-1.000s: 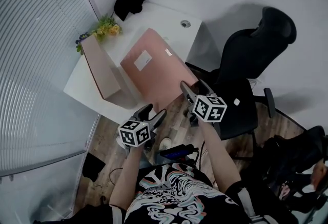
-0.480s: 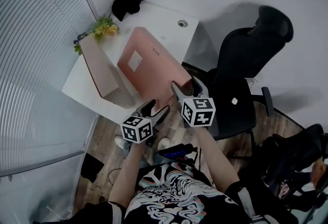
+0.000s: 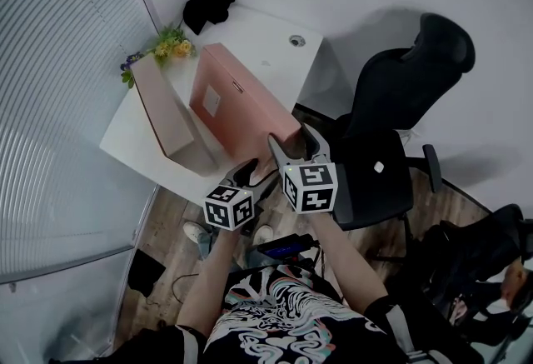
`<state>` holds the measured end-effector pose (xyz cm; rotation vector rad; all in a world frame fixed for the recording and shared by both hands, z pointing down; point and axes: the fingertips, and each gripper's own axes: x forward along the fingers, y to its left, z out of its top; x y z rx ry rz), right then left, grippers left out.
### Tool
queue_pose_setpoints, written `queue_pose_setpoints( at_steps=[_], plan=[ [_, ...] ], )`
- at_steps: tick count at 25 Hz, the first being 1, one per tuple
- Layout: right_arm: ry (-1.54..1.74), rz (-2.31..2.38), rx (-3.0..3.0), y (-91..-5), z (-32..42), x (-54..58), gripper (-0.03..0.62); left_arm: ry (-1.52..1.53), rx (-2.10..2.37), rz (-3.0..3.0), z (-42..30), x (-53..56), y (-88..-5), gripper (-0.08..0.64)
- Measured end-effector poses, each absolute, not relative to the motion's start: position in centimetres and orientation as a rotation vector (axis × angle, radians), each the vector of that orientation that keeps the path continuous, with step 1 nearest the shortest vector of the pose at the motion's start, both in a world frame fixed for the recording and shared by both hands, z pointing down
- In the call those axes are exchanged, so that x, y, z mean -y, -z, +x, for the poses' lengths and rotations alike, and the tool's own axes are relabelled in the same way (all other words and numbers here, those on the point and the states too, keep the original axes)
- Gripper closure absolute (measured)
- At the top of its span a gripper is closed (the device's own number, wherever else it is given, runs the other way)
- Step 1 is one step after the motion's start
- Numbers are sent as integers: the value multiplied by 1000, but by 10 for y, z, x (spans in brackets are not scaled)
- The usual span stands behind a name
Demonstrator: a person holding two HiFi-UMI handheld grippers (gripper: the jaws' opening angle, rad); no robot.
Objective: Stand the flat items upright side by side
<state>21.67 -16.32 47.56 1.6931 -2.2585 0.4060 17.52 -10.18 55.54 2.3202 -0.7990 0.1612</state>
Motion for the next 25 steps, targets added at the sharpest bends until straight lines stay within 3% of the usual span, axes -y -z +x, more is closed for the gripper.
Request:
queue_pose_setpoints(
  at_steps=[12,25],
  plan=[
    [-514,1596,2406,-460,183,140,327,-136,922,2268,147,99,-561,290],
    [-647,1497,2519,-454,159,122,319,-73,1024,2288,121,99,-541,334]
  ],
)
